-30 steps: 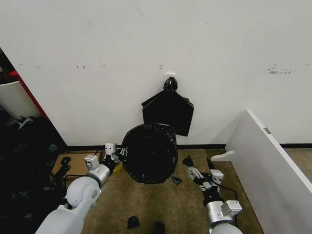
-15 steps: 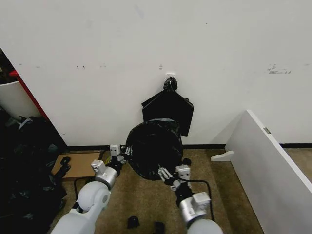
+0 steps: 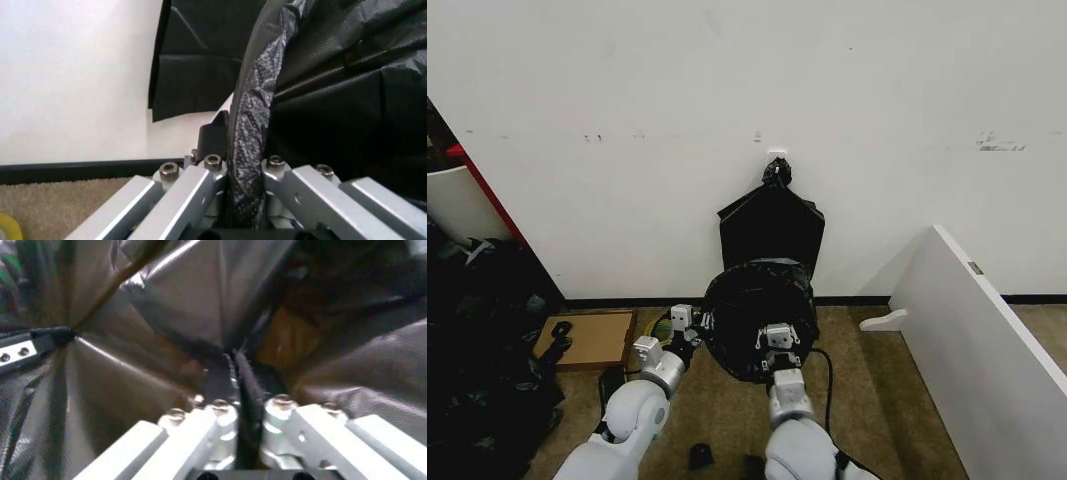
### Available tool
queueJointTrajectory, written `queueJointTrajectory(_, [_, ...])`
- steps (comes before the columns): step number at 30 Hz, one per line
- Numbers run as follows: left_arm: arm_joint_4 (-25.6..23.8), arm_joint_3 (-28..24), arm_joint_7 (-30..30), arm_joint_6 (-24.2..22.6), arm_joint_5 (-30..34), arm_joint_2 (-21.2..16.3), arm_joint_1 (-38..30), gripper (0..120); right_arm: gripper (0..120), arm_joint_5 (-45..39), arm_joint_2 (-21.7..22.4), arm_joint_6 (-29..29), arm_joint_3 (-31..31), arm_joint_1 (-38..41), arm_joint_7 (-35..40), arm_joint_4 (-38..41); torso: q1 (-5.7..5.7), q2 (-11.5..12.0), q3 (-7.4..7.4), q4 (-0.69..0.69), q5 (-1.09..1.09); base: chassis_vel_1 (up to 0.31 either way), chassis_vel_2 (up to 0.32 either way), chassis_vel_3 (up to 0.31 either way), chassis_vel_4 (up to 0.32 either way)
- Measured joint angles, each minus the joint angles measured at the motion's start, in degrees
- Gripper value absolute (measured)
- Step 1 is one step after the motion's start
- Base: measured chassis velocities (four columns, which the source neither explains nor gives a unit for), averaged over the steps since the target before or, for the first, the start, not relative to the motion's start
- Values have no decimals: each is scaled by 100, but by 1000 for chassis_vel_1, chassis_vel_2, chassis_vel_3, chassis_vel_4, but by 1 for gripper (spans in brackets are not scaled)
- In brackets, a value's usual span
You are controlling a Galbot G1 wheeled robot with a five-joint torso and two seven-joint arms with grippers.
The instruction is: Place the garbage bag over the trash bin.
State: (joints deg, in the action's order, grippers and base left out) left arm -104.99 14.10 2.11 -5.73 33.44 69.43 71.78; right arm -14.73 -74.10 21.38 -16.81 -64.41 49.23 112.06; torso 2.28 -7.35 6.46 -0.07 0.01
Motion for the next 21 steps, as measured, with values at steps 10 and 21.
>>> queueJointTrajectory(10, [-106,25,23,37,-142,-11,102,0,0,-1374,-11,906,-167,657,546,-51,0,0,0,0,1,0,0,0,0])
queueJointTrajectory(21, [-104,54,203,254,-328,-15,200,0,0,-1773,75,1132,-204,1185,531,-621,0,0,0,0,1,0,0,0,0])
